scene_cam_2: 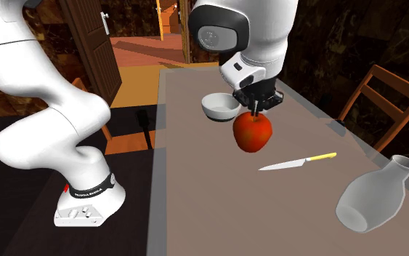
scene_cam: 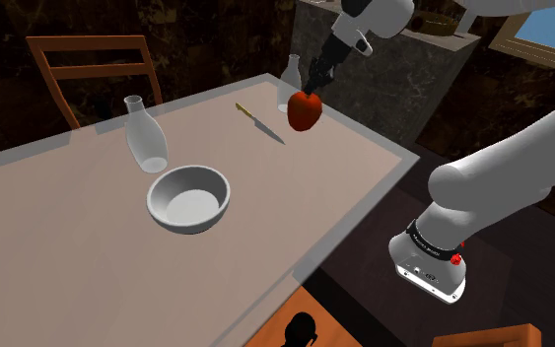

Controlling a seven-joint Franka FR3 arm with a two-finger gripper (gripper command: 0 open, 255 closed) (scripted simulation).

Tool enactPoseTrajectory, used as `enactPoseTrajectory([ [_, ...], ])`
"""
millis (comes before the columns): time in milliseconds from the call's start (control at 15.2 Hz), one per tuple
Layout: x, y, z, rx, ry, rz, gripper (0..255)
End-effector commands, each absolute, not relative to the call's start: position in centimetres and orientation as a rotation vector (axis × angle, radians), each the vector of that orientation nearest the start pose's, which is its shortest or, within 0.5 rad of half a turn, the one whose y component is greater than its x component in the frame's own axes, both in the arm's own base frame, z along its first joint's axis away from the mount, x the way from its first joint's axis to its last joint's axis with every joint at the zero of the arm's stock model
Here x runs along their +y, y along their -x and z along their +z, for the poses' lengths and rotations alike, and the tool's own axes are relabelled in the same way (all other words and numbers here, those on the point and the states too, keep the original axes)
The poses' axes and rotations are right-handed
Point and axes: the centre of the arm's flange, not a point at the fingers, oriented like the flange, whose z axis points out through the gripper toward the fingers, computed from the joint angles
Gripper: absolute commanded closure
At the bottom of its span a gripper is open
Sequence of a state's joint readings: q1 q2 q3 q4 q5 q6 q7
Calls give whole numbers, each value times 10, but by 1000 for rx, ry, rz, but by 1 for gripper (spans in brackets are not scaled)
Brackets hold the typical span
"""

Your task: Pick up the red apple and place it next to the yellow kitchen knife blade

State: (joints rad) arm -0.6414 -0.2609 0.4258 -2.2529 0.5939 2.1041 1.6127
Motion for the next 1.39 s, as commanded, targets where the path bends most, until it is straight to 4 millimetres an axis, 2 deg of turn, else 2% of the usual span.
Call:
enactPoseTrajectory([
  [0, -71, -485, 464, 2392, 1344, 262, 255],
  [1320, -71, -485, 359, 2392, 1344, 262, 255],
])
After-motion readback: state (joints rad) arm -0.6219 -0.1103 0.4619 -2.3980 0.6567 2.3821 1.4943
